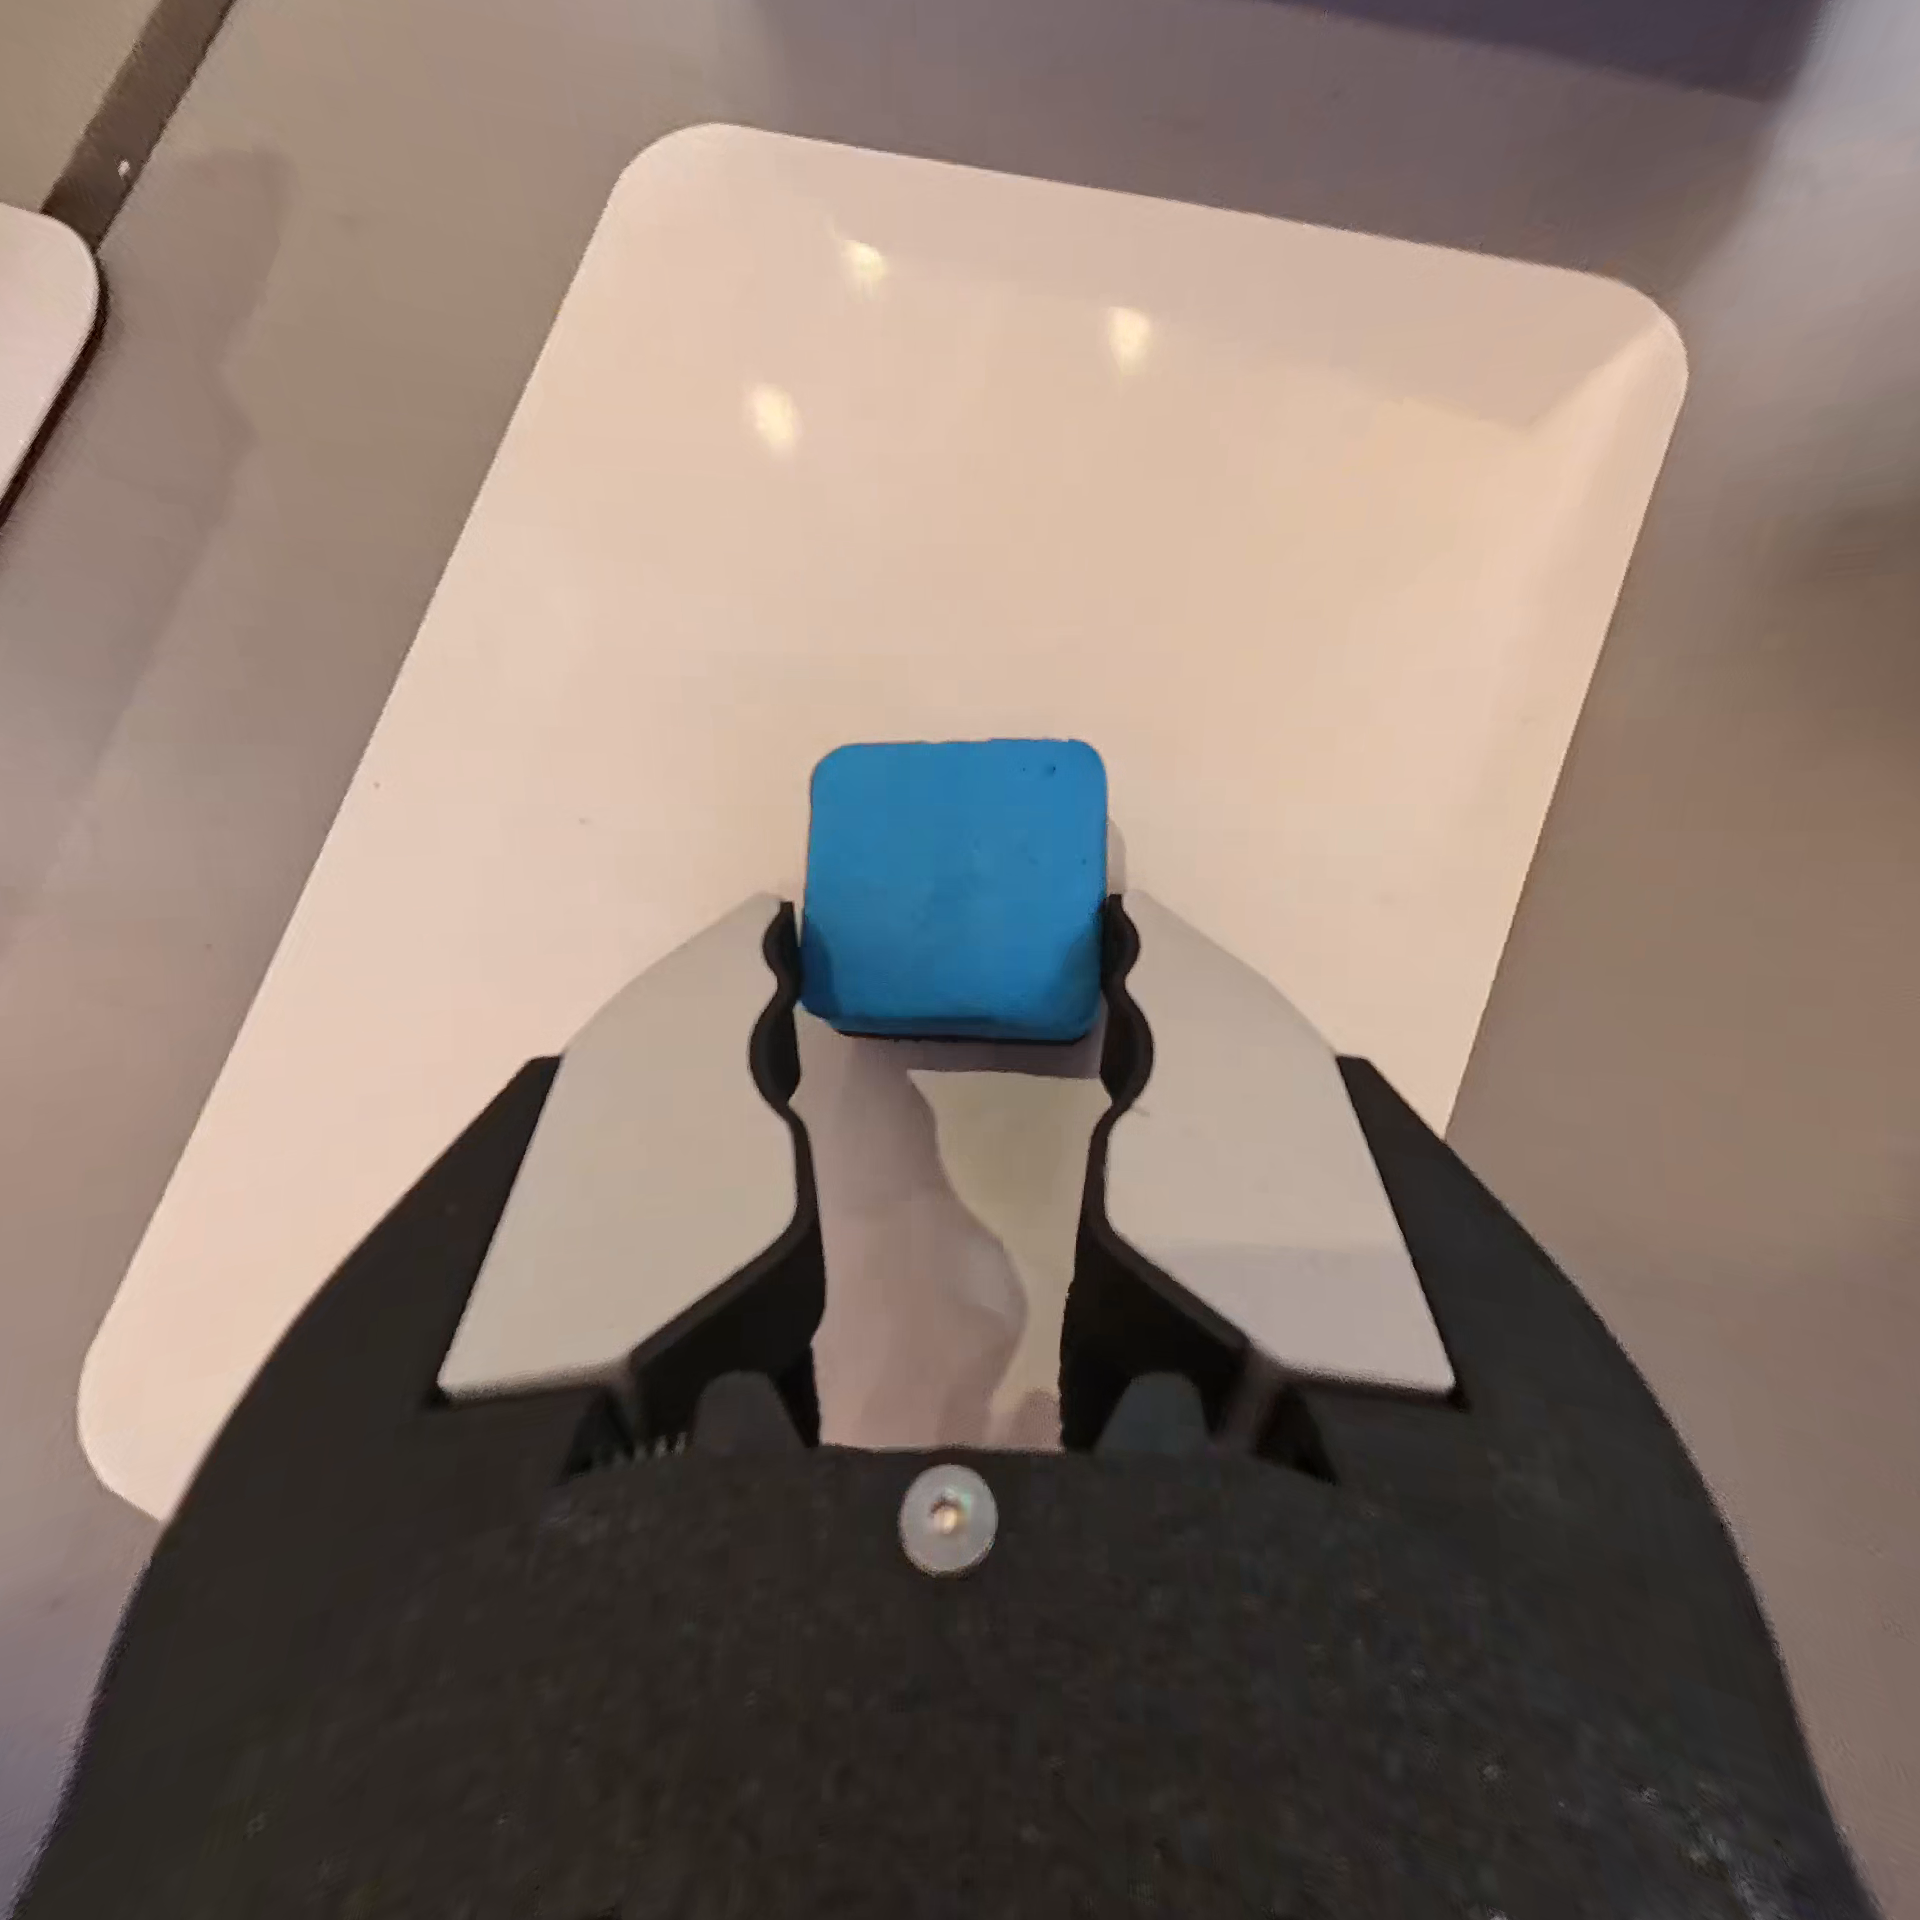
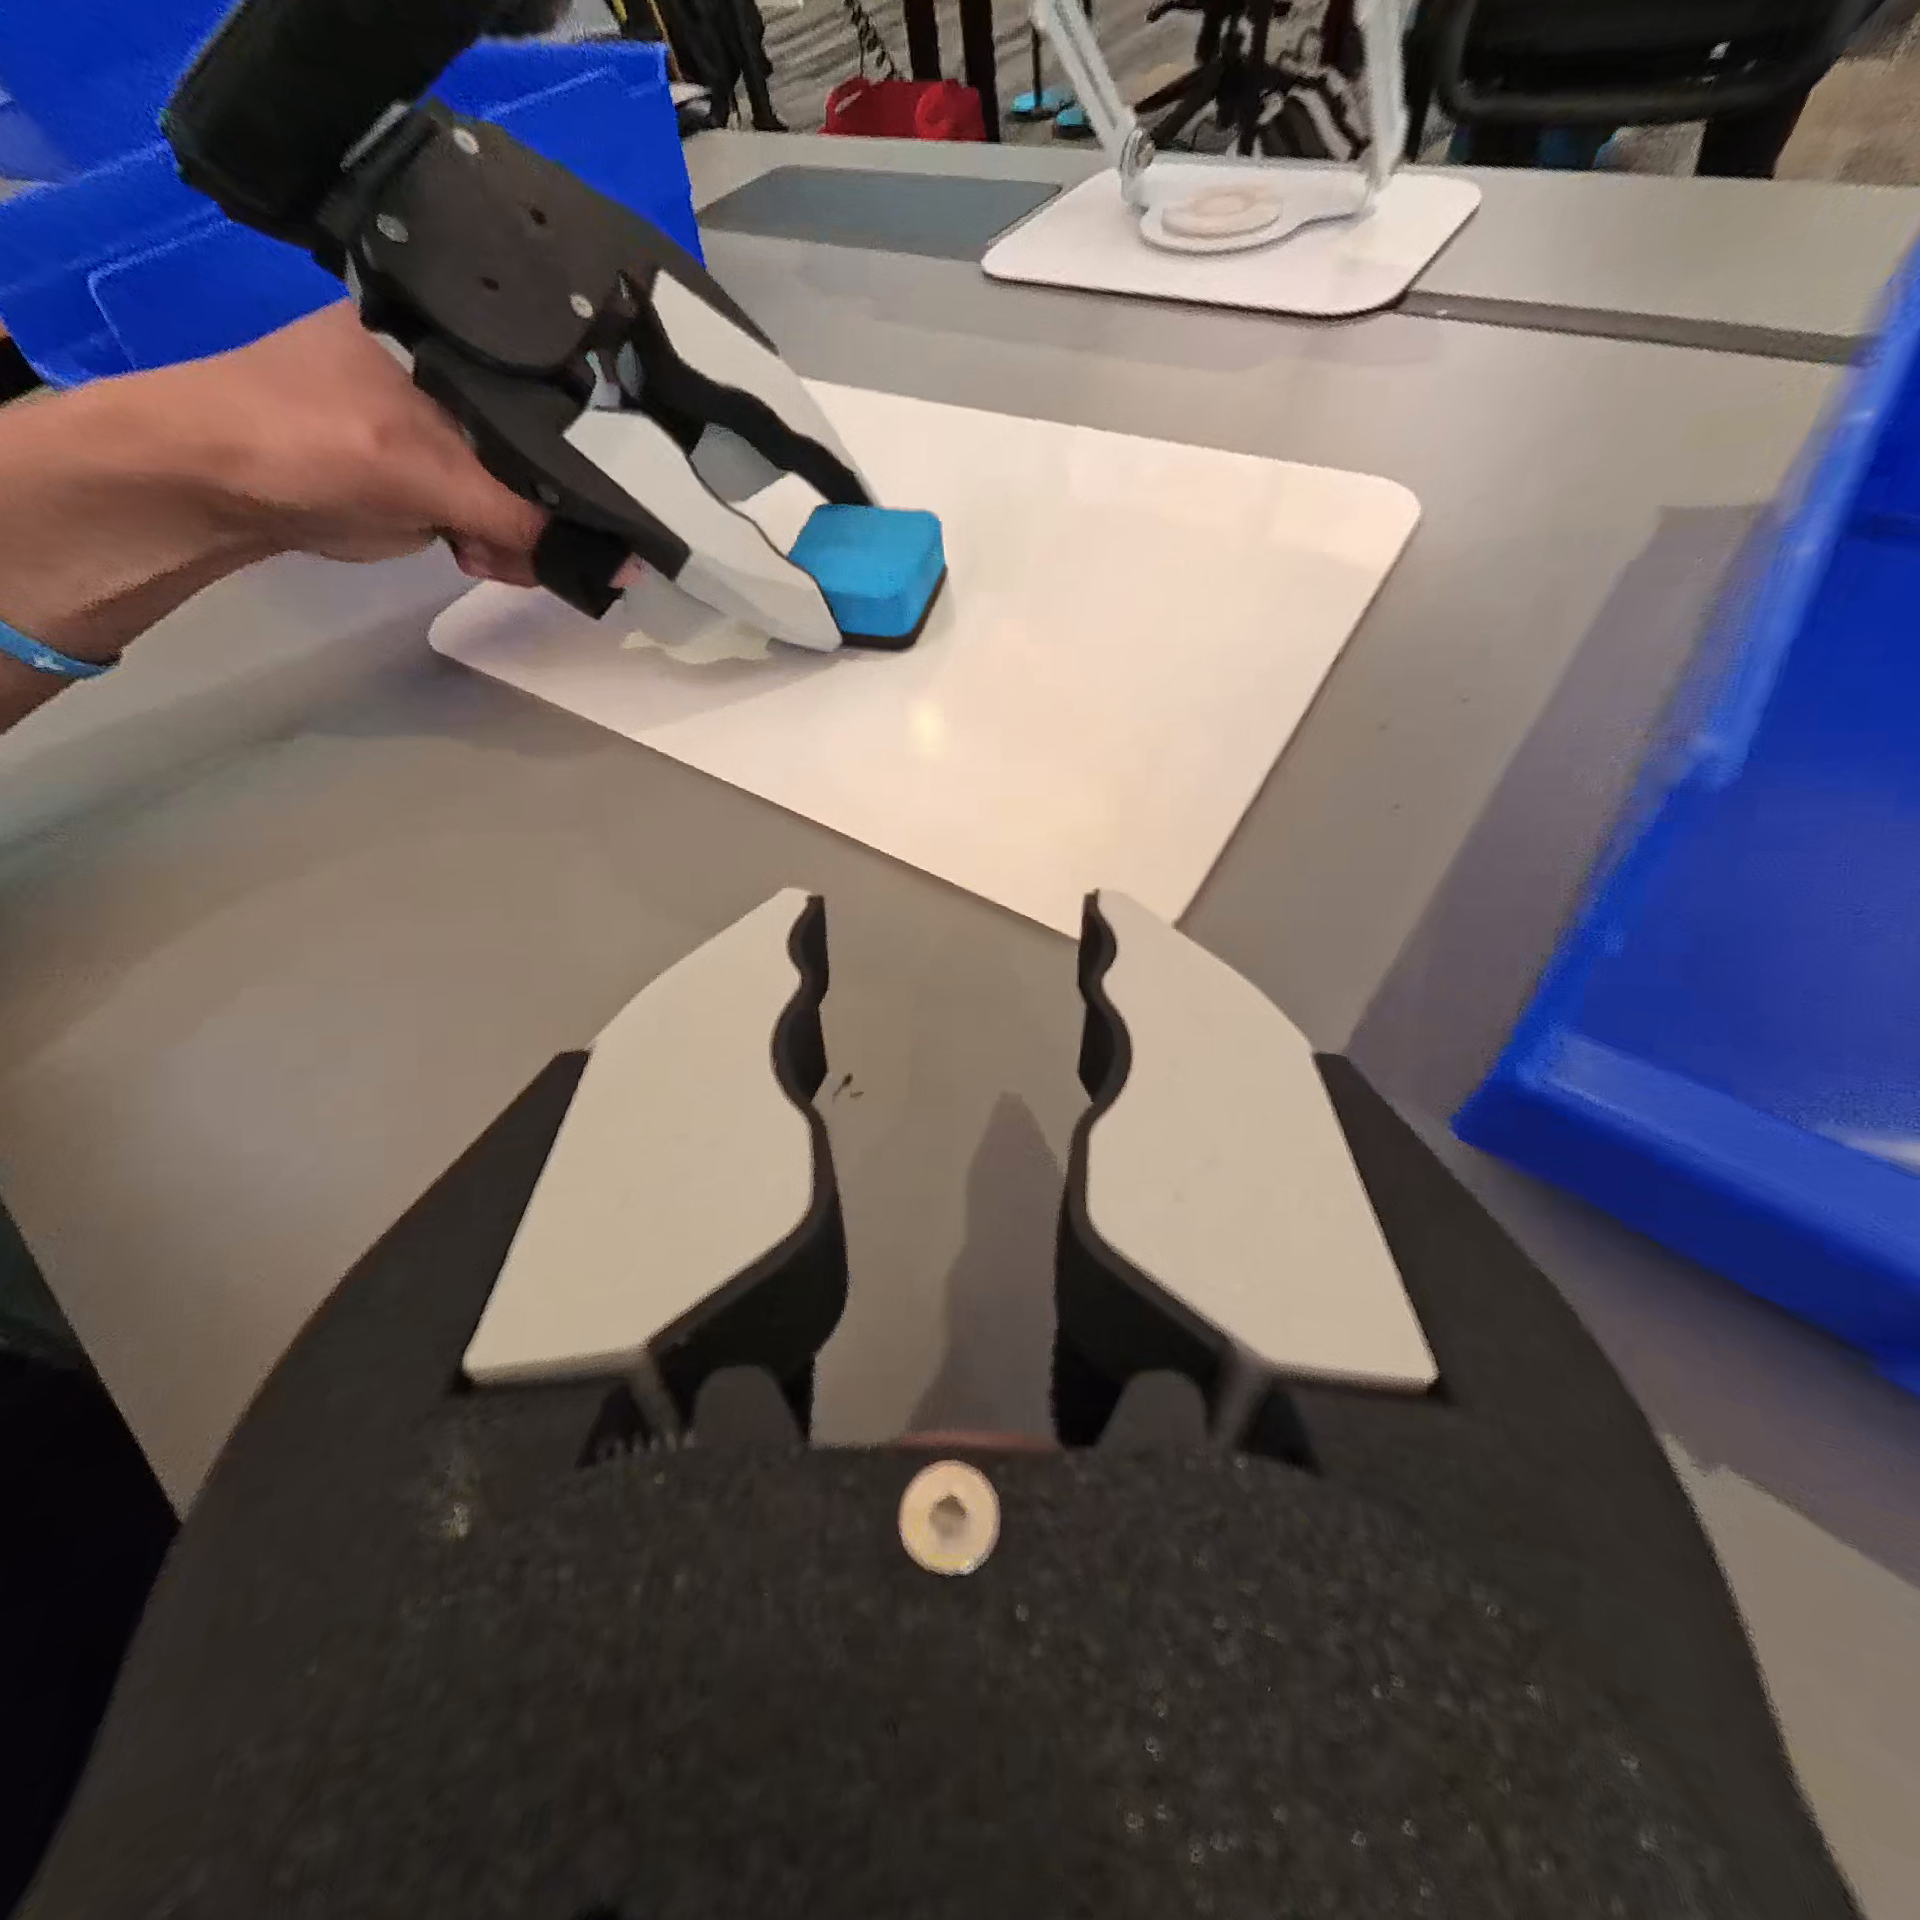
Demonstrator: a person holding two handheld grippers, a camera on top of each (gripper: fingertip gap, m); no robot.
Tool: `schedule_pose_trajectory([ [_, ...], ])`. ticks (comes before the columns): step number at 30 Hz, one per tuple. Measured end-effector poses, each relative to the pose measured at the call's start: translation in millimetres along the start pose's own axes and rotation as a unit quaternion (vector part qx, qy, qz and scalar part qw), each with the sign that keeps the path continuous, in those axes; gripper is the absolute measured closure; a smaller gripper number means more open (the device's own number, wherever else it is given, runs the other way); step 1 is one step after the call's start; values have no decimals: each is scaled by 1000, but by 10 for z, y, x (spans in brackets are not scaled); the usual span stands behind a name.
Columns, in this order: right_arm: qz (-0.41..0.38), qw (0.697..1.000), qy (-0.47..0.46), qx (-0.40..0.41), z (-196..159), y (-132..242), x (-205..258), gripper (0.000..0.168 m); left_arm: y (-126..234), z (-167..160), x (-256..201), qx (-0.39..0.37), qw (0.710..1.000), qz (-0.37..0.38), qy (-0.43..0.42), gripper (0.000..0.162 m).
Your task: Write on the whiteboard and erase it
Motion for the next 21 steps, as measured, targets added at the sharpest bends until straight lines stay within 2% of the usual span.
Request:
schedule_pose_trajectory([
  [3,39,999,7,34,169,-236,50,120,163,-32,-16,-12,1000,12,4,91],
  [6,58,990,76,107,454,-668,116,108,468,-176,-102,-48,997,37,55,92],
  [7,51,986,86,133,561,-848,103,105,562,-253,-143,-60,993,58,83,98],
  [11,89,981,23,172,803,-1502,277,98,892,-607,-415,-112,974,119,156,106],
  [13,53,979,43,190,786,-1712,340,91,1022,-748,-551,-132,968,133,167,108],
  [17,23,967,58,247,629,-1991,406,90,1119,-916,-708,-149,965,125,178,109],
  [18,14,966,65,251,618,-2004,416,106,1127,-931,-715,-144,966,120,176,109],
  [21,10,968,81,237,750,-1836,469,107,1176,-962,-694,-146,967,128,165,111],
])
Point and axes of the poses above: each gripper's, where its closed fingertips meet, y back along the fingers, z out of its top, x = y × z across the jaws, the point moved 9 cm from there along y, back along the fingers, and after that the axes turned 1 degree about y, right-handed, at the moved point
